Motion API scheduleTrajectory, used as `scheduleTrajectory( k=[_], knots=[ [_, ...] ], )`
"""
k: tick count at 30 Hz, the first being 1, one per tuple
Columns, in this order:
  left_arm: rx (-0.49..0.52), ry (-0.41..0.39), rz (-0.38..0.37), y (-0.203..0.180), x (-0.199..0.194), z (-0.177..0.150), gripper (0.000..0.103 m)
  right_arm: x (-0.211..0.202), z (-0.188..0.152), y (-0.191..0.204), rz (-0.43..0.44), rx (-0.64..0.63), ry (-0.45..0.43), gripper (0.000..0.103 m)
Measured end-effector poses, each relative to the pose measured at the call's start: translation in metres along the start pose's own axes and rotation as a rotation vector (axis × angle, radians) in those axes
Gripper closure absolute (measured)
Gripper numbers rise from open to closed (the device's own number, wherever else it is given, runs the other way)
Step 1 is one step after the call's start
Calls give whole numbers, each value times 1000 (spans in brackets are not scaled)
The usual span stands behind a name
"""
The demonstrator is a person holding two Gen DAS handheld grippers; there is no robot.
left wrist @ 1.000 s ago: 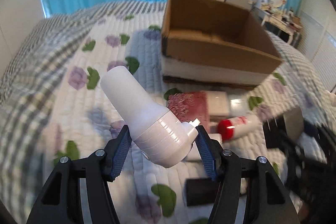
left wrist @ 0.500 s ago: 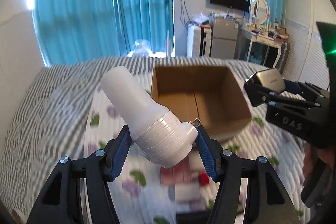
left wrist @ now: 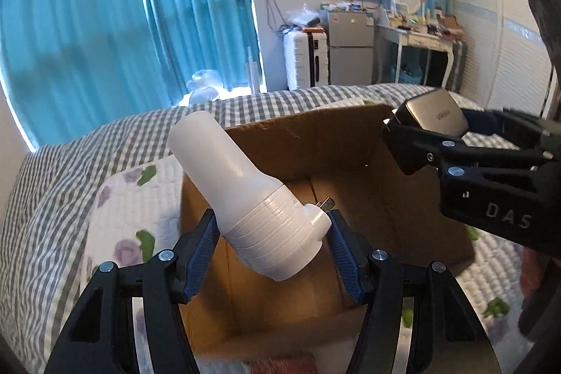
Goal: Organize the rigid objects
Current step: 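Carry both held items over the box and open both tools to drop them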
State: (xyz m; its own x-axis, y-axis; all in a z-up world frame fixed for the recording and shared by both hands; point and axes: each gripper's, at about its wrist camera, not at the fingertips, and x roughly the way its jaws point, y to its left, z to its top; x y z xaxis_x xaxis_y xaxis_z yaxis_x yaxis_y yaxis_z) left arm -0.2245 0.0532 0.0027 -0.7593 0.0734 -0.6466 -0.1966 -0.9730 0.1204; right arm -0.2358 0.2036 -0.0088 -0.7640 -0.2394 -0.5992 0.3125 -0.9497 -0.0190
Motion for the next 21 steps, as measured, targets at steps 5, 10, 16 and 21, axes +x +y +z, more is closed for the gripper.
scheduleTrajectory(
  k=[5, 10, 16, 21],
  knots=[
    [-49, -5, -8, 12, 6, -2, 20, 20, 6, 0, 24, -25, 3, 36],
    [-71, -19, -4, 19, -13, -8, 14, 13, 11, 3, 12, -13, -47, 11],
    [-113, -34, 25, 27, -81, -20, 0, -56, 14, -2, -46, 19, -92, 7],
    [-135, -50, 74, 34, -157, -38, 0, -124, 4, 17, -97, -58, -61, 7]
  ],
)
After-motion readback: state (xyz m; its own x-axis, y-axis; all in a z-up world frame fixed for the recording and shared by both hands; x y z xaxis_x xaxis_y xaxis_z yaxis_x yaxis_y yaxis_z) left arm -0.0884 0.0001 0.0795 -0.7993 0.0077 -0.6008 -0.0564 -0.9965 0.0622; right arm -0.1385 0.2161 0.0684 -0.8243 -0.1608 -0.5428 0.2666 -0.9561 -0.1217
